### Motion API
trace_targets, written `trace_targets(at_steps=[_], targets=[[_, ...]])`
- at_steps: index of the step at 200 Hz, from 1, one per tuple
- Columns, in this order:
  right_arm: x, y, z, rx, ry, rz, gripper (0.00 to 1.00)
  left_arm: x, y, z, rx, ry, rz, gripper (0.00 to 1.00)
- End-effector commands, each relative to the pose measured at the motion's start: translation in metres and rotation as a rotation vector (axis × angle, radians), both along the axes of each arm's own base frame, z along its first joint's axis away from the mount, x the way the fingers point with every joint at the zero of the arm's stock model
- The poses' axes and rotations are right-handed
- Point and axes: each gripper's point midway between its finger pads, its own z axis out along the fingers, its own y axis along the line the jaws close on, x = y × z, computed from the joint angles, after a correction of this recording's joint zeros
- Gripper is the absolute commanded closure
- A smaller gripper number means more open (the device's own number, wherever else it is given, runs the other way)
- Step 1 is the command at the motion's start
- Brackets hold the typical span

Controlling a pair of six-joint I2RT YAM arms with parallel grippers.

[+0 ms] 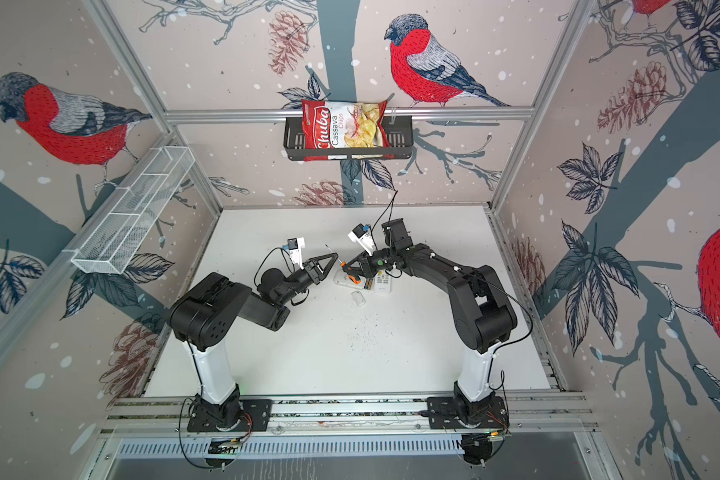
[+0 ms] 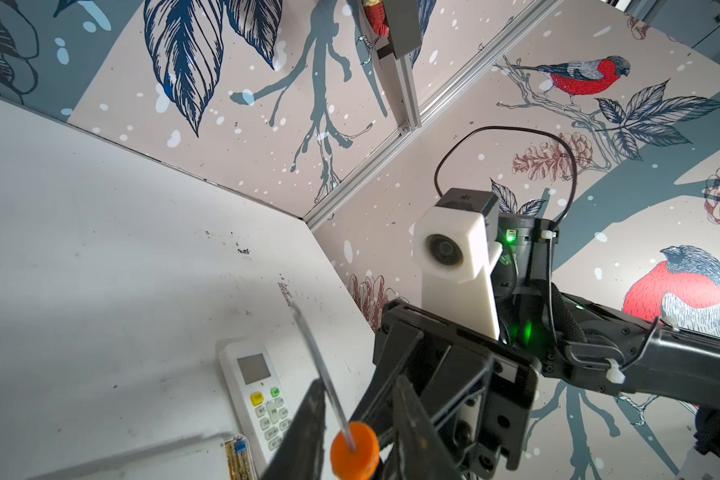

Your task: Unload the batteries from the remote control

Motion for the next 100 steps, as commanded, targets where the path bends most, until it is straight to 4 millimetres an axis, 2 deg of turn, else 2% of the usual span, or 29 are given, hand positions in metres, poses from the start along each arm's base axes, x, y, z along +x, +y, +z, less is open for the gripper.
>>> trace_targets(at_steps=[1, 28, 58, 74, 100], targets=[[0.007, 0.002, 0.004, 0.012, -0.031, -0.003, 1.00, -0.002, -0.001, 0.025, -0.059, -0.110, -0.017, 0.80], [0.009, 0.001, 0.002, 0.008, -0.027, -0.010, 1.00, 0.005, -0.003, 0.017, -0.069, -0.090, -0.018, 0.86], [0.011, 0.002, -0.002, 0.001, -0.023, -0.011, 1.00, 0.011, -0.004, 0.017, -0.081, -0.090, -0.019, 0.91], [0.012, 0.001, -0.004, -0.003, -0.021, -0.014, 1.00, 0.014, -0.007, 0.020, -0.080, -0.096, -0.028, 1.00], [0.017, -0.001, -0.005, -0.006, -0.021, -0.038, 1.00, 0.016, -0.008, 0.019, -0.080, -0.092, -0.030, 1.00]])
